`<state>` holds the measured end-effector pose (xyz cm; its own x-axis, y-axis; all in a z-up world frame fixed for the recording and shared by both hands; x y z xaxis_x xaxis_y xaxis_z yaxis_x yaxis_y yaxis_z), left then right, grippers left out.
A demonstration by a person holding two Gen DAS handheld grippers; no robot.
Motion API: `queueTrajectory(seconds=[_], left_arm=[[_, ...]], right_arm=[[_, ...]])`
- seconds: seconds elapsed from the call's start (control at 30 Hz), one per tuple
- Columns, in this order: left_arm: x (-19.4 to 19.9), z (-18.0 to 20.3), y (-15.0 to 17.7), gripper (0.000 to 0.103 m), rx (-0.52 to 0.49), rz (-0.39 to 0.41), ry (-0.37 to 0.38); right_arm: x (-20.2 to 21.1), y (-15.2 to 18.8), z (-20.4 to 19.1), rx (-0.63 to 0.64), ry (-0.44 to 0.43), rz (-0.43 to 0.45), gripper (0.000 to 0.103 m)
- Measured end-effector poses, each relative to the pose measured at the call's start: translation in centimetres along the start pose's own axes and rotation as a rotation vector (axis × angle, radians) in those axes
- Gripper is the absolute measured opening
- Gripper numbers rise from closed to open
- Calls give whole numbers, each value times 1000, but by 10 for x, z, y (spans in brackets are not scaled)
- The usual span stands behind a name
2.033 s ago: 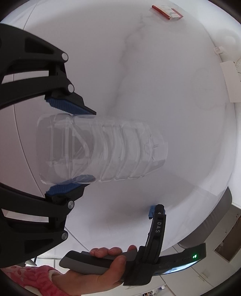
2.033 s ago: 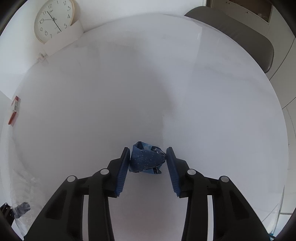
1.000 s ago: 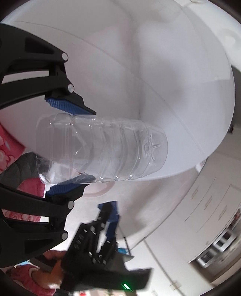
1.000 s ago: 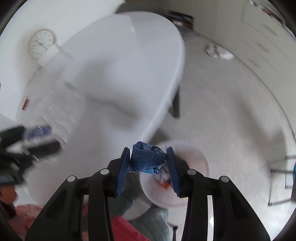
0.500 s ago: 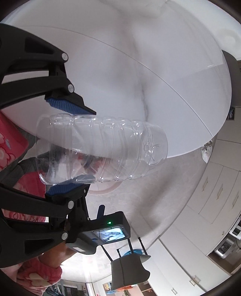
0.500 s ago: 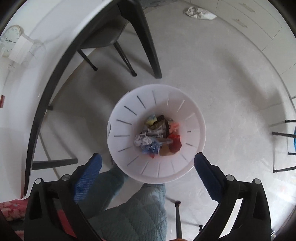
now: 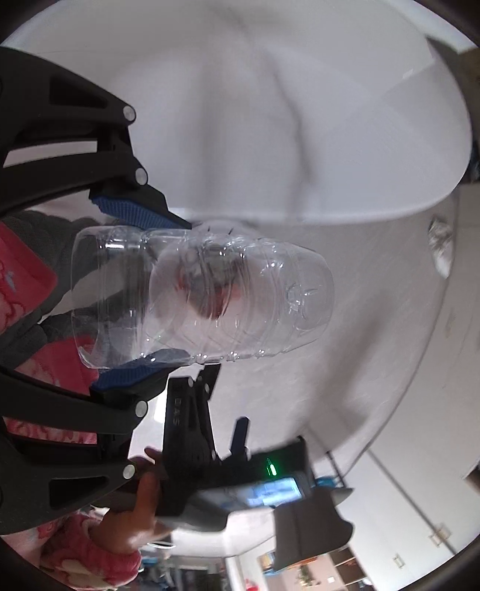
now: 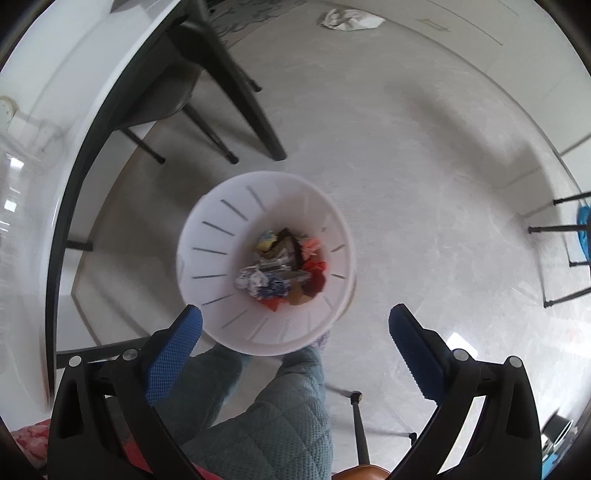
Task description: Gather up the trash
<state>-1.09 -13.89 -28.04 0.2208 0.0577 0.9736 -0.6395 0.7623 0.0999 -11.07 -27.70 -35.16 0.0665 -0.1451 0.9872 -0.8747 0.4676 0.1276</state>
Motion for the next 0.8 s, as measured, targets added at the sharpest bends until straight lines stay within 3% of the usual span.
queueTrajectory(seconds=[0.2, 0.53, 0.8], left_arm=[[-69, 9, -34, 62, -41, -122, -9], [-195, 12, -68, 62, -11, -276, -37], [-239, 8, -68, 64, 18, -352, -45]], right_arm=[[6, 22, 33, -14, 72, 10, 100], [-9, 42, 77, -89, 93, -5, 100], [-21, 54, 91, -104, 108, -32, 100]])
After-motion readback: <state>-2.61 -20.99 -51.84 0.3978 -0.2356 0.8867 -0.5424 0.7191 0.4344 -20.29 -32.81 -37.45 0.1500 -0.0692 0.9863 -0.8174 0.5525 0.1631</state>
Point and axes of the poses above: each gripper's, at about its wrist camera, not at the fingertips, and x roughly against the way its jaws point, z to its right, y to its underside, the point moved 4 cm from there along -x, roughly the way its jaws point, and after that the axes turned 15 degrees about -z, right-handed, at the moved point
